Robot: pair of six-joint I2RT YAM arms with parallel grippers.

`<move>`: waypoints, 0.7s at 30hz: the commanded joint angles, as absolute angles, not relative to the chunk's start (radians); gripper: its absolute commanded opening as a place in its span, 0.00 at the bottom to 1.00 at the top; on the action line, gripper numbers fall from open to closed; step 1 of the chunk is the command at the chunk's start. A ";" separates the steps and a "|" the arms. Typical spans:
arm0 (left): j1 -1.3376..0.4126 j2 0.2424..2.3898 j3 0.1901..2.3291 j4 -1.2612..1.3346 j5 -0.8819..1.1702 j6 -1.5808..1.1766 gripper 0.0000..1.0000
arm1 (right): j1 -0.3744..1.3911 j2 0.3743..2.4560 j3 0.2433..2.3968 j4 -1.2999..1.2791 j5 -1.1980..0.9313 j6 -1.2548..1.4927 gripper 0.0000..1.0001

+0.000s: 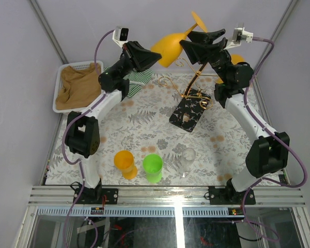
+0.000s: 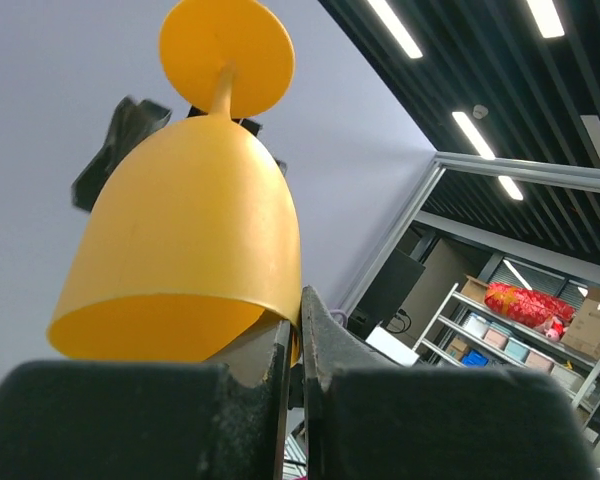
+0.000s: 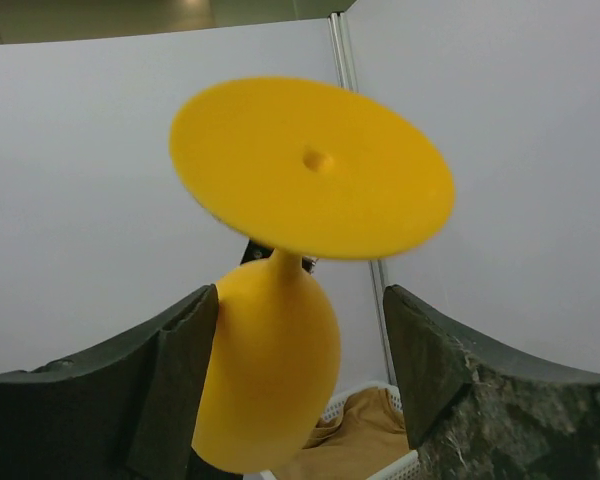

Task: Place the wine glass upside down on the wine glass rack
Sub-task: Adjust the wine glass.

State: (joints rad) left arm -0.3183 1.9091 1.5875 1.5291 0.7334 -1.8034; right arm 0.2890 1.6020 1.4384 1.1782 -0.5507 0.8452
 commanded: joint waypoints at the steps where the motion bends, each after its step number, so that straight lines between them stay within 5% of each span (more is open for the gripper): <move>1: -0.315 1.942 1.681 1.608 0.698 -1.808 0.01 | 0.289 1.569 1.419 1.188 -0.551 0.809 0.76; 14: -0.116 1.868 1.633 1.528 0.809 -1.737 0.00 | 0.289 1.346 1.359 0.641 -0.506 0.407 0.89; 18: -0.077 1.778 1.596 1.253 0.923 -1.516 0.00 | 0.288 1.308 1.451 0.301 -0.389 0.246 0.90; 21: -0.072 1.693 1.624 0.816 0.987 -1.187 0.00 | 0.287 1.305 1.555 0.070 -0.239 0.164 0.90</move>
